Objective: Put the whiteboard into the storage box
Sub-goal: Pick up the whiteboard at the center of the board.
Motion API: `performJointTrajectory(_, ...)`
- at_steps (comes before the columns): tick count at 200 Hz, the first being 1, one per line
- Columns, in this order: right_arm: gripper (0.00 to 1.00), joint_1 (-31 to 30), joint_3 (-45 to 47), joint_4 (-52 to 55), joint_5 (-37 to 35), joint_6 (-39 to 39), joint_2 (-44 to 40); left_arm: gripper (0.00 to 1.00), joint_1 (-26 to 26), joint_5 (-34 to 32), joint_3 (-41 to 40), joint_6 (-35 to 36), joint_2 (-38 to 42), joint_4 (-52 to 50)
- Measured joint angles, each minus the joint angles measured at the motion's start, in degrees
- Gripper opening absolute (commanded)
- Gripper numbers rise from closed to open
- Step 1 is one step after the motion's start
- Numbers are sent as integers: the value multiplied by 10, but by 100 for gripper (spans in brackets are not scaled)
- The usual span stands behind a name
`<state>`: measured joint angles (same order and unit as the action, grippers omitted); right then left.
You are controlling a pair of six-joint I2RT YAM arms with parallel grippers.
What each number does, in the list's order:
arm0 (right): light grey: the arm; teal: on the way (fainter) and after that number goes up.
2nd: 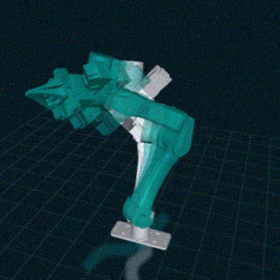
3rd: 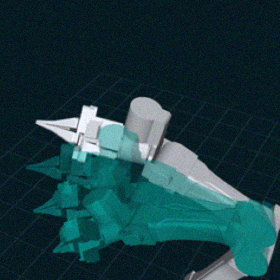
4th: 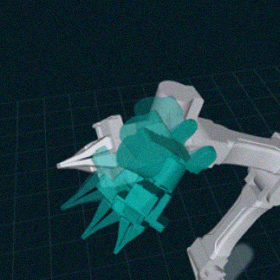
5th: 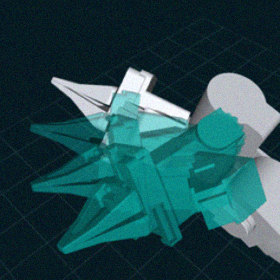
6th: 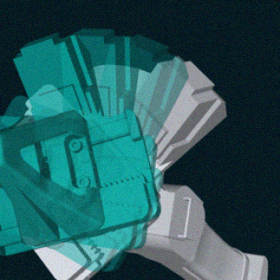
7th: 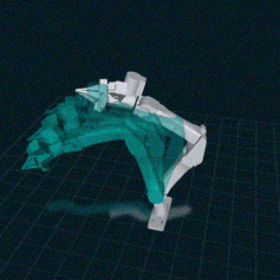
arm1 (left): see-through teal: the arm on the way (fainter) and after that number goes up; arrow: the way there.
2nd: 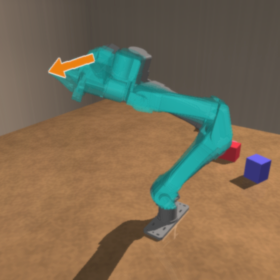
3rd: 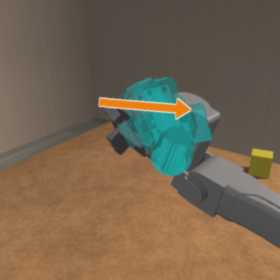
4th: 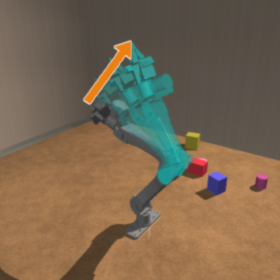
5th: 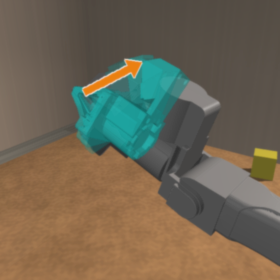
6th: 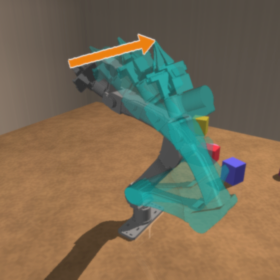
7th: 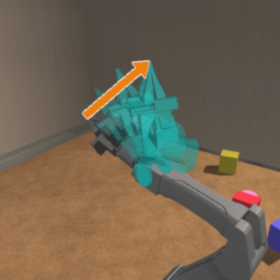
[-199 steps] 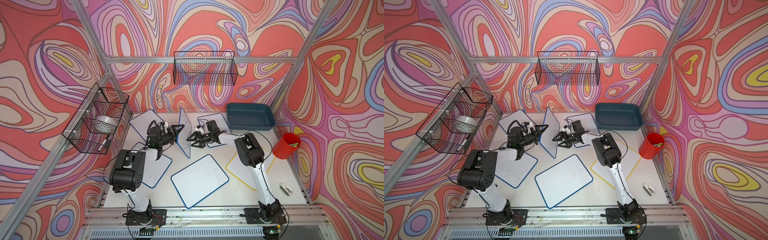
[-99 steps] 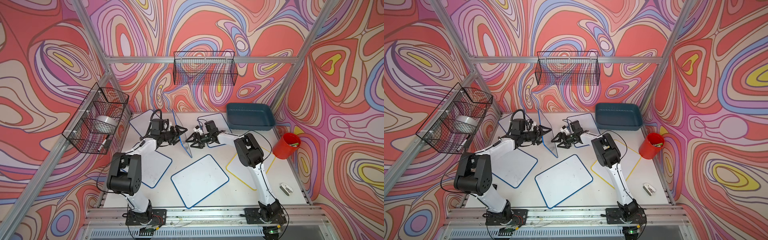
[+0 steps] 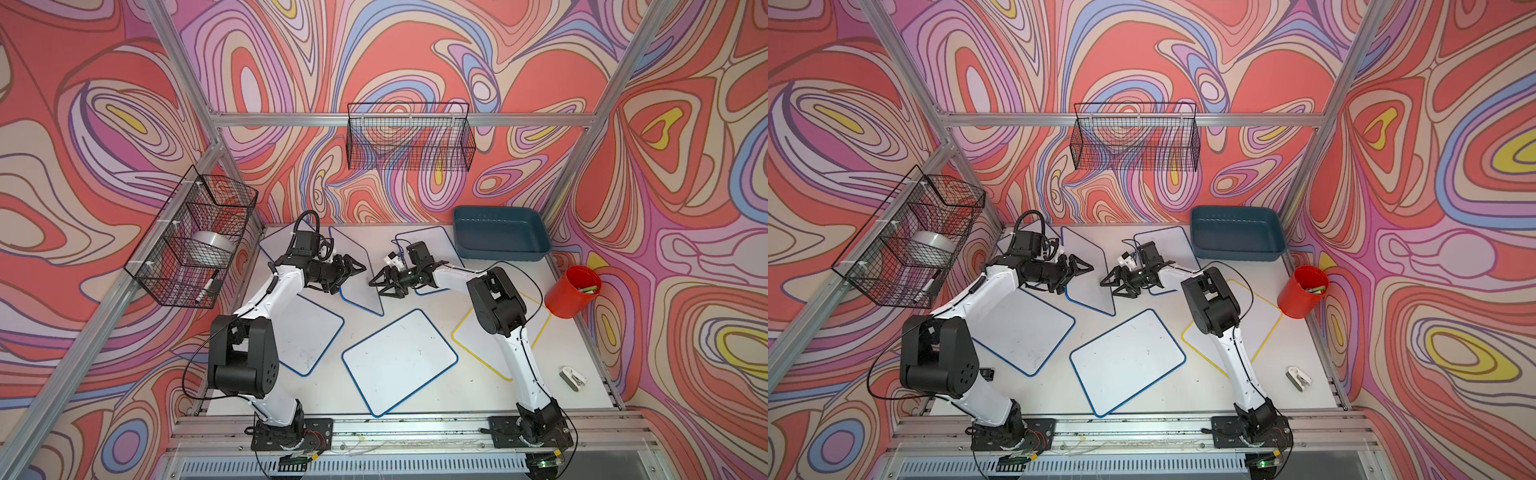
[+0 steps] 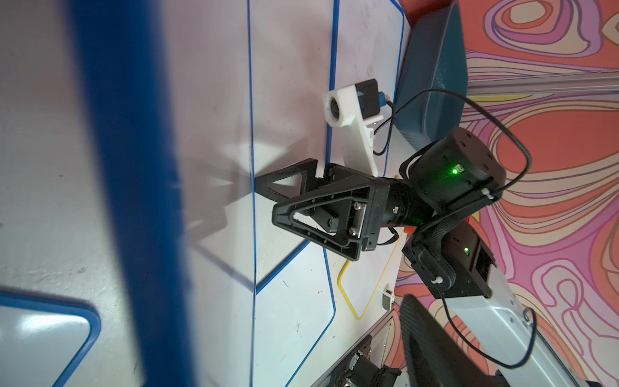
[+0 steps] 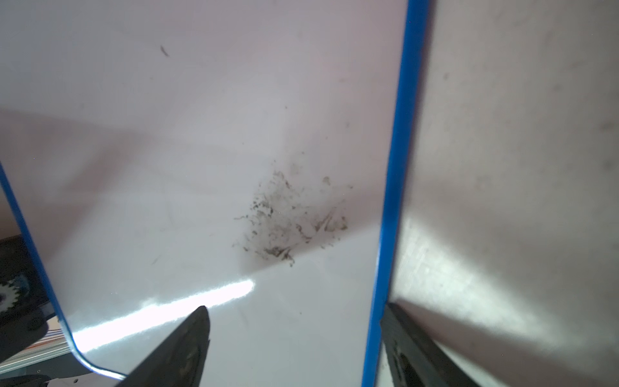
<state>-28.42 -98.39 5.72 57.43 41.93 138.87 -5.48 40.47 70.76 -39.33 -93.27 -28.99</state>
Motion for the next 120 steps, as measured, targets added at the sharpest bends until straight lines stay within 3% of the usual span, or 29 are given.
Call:
performJointTrajectory(24,83,0,0,1,0,-3,0,51,7,-3,0,4,3,-16)
performJointTrajectory(80,83,-2,13,-4,-10,-4,-9,48,20,0,0,8,22,-30)
performJointTrajectory(120,83,-3,26,-11,-14,-3,-16,35,32,3,0,8,56,-37)
